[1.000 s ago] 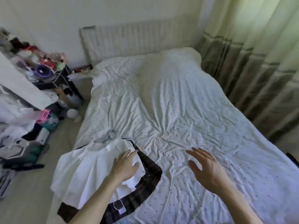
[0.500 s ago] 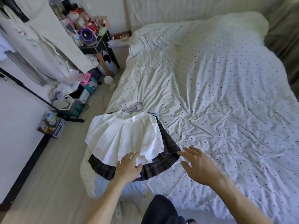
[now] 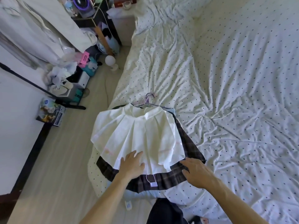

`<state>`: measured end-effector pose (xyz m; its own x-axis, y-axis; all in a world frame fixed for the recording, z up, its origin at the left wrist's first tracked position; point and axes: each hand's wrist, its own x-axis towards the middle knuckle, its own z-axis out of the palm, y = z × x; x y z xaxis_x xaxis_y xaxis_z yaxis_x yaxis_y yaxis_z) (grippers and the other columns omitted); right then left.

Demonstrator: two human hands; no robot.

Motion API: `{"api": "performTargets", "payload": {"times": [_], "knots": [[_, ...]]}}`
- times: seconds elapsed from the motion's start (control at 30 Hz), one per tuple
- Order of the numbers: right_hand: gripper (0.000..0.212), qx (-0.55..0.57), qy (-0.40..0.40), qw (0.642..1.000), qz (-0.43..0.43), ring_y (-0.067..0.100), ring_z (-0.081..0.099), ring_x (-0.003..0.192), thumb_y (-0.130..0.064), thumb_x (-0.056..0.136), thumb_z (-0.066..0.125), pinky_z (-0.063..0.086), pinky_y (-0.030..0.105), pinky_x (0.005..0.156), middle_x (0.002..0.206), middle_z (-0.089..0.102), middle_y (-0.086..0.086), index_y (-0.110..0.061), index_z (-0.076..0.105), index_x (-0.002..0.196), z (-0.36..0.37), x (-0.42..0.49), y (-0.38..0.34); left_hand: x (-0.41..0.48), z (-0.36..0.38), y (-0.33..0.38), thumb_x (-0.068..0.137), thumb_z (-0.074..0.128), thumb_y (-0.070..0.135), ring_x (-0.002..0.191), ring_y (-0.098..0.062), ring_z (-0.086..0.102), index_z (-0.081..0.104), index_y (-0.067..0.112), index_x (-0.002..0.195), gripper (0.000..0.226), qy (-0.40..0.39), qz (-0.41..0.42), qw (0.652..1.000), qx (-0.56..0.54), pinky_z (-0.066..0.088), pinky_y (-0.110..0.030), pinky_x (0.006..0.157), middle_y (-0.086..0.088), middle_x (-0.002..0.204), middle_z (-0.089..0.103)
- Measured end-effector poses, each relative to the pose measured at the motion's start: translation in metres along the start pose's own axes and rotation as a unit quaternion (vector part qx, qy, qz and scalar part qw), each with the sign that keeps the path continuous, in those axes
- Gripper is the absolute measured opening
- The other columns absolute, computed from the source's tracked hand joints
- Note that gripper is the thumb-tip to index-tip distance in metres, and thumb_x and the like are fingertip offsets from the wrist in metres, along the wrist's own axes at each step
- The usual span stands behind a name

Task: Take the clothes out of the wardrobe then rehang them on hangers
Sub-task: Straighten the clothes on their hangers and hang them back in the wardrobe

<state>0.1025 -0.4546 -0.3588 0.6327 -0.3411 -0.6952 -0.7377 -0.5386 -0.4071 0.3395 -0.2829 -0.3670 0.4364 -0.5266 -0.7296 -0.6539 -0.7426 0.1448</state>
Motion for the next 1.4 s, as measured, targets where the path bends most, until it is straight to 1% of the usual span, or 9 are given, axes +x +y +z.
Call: {"api": "performTargets", "payload": {"times": [0.2,0.47,0.73,0.87,0.97,1.1,1.2,1.33,1.4], "knots": [[0.057,-0.01,-0.019,0.999,0.032,0.021,0.018,0.151,-0.042,0.103,0.039,0.03,0.041,0.118,0.166,0.015,0.0,-0.03,0.022,0.156,-0.025,0.106,-0.046,0.121,-0.078,-0.038,0.101,0.043,0.038,0.153,-0.025,0.01,0.019,0.027,0.157,0.062,0.027,0.011,0.998,0.057,0.014,-0.054,0.12,-0.006,0.166,0.009],[0.071,-0.052,-0.019,0.995,0.08,0.032,0.001,0.152,-0.051,0.1,0.039,0.022,0.052,0.12,0.162,-0.029,0.0,-0.036,-0.001,0.158,-0.031,0.216,-0.064,0.27,-0.146,-0.061,0.1,0.045,0.037,0.145,-0.029,0.029,0.032,0.022,0.151,0.055,0.104,0.013,0.993,0.063,0.026,-0.049,0.114,-0.009,0.161,0.025],[0.072,-0.08,-0.051,0.99,0.1,0.025,-0.005,0.153,-0.045,0.102,0.038,0.017,0.049,0.122,0.158,-0.037,-0.006,-0.037,-0.007,0.157,-0.013,0.243,-0.05,0.351,-0.152,-0.052,0.098,0.045,0.037,0.143,-0.026,0.033,0.035,0.023,0.15,0.054,0.07,0.073,0.989,0.106,0.026,-0.06,0.115,-0.002,0.155,0.036],[0.07,-0.07,-0.053,0.991,0.103,0.025,-0.001,0.153,-0.045,0.102,0.039,0.018,0.047,0.123,0.161,-0.032,-0.006,-0.036,-0.002,0.158,-0.013,0.243,-0.048,0.359,-0.151,-0.045,0.097,0.047,0.037,0.125,-0.031,0.051,0.05,0.02,0.138,0.045,0.075,0.069,0.988,0.112,0.041,-0.051,0.103,-0.008,0.139,0.052],[0.067,-0.036,-0.059,0.991,0.116,0.024,0.006,0.153,-0.045,0.102,0.041,0.024,0.046,0.12,0.164,-0.023,-0.008,-0.036,0.005,0.158,-0.017,0.237,-0.051,0.353,-0.161,-0.046,0.098,0.049,0.032,0.097,-0.032,0.065,0.068,0.017,0.116,0.03,0.127,0.078,0.988,0.049,0.053,-0.04,0.081,-0.01,0.106,0.069],[0.063,0.087,-0.015,0.986,0.143,0.026,0.018,0.15,-0.047,0.101,0.042,0.024,0.043,0.12,0.167,0.007,0.001,-0.028,0.02,0.157,-0.028,0.214,-0.064,0.317,-0.186,-0.045,0.094,0.065,0.03,0.061,-0.001,0.06,0.072,0.016,0.086,0.017,0.093,0.109,0.979,-0.147,0.042,-0.018,0.055,0.006,0.104,0.071],[0.057,0.181,0.071,0.971,0.142,0.022,0.038,0.141,-0.048,0.1,0.046,0.034,0.04,0.115,0.155,0.038,0.001,-0.023,0.037,0.15,-0.037,0.188,-0.081,0.266,-0.204,-0.044,0.087,0.075,0.032,0.07,-0.002,0.061,0.071,0.03,0.08,0.008,0.061,0.136,0.97,-0.192,0.037,-0.006,0.057,0.013,0.096,0.072],[0.038,0.344,0.171,0.916,0.114,0.007,0.06,0.114,-0.048,0.097,0.055,0.046,0.02,0.091,0.117,0.065,-0.013,-0.026,0.057,0.129,-0.054,0.147,-0.11,0.186,-0.216,-0.035,0.086,0.075,0.035,0.076,-0.004,0.061,0.075,0.034,0.085,0.001,0.04,0.152,0.974,-0.166,0.04,-0.015,0.066,0.011,0.083,0.07],[0.037,0.45,0.186,0.87,0.079,0.006,0.068,0.102,-0.049,0.095,0.059,0.051,0.022,0.087,0.107,0.07,-0.013,-0.029,0.057,0.126,-0.065,0.124,-0.127,0.144,-0.218,-0.021,0.086,0.075,0.037,0.069,-0.002,0.062,0.076,0.035,0.087,0.003,0.037,0.169,0.972,-0.157,0.043,-0.02,0.067,0.013,0.08,0.069]]}}
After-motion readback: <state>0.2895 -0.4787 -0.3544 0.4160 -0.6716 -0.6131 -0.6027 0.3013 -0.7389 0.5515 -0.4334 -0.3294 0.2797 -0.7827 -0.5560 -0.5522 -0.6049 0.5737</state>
